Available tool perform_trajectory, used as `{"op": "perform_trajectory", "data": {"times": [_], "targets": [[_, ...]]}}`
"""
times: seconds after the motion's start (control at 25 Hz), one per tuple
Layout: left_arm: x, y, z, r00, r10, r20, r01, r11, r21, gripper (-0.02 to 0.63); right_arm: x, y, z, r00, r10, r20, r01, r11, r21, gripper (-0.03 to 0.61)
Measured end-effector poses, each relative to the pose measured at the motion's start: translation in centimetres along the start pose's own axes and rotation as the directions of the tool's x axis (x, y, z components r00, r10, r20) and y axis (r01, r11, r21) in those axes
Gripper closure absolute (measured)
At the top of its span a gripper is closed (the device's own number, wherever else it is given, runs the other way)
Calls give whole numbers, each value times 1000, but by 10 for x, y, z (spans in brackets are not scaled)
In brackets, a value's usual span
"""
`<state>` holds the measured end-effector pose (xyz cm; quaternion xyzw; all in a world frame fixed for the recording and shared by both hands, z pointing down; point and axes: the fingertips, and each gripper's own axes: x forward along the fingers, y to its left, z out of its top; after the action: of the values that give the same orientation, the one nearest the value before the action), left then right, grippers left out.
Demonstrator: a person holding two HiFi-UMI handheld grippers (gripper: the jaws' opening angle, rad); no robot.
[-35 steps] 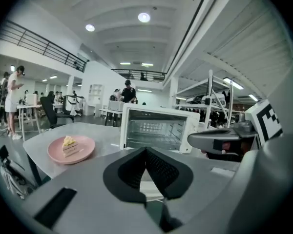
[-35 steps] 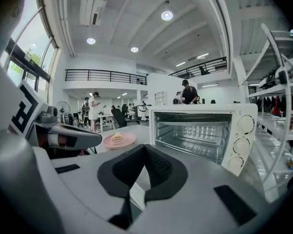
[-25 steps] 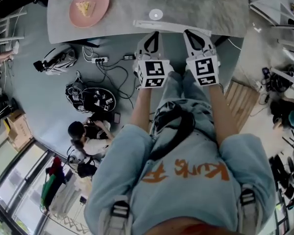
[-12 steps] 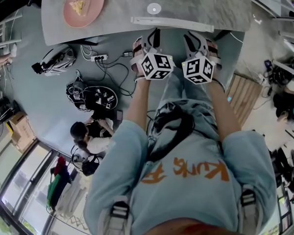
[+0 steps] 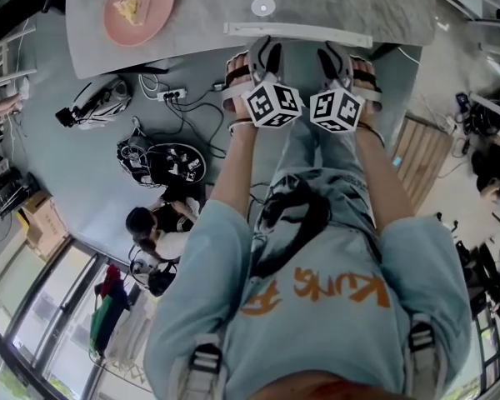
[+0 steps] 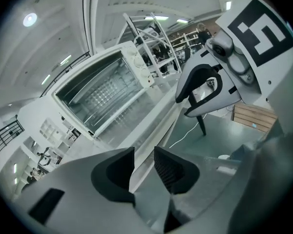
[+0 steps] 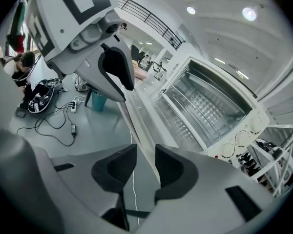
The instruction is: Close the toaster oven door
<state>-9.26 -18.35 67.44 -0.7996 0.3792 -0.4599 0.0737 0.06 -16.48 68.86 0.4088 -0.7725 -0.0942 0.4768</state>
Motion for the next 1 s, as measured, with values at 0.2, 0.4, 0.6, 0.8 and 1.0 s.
{"op": "perform_trajectory", "data": {"times": [0.2, 0.4, 0.6, 0.8, 1.0], "targets": [[4, -3, -2, 1000, -5, -10, 5, 999, 47, 491, 2, -1, 3, 1000, -27, 5, 27, 999, -43, 476], [6, -2, 0, 1000, 1, -6, 0, 998, 68, 485, 0, -6, 7, 998, -69, 3, 69, 995, -75, 478], [3, 4, 11, 999, 30, 14, -31, 996, 89, 483, -7, -19, 16, 994, -107, 18, 108, 988, -115, 480], [-4, 21, 28, 996, 76, 48, -81, 991, 103, 483, -15, -39, 29, 989, -143, 40, 147, 979, -138, 478], [-14, 36, 43, 991, 107, 81, -116, 985, 128, 483, -23, -56, 45, 985, -161, 60, 169, 971, -167, 460]]}}
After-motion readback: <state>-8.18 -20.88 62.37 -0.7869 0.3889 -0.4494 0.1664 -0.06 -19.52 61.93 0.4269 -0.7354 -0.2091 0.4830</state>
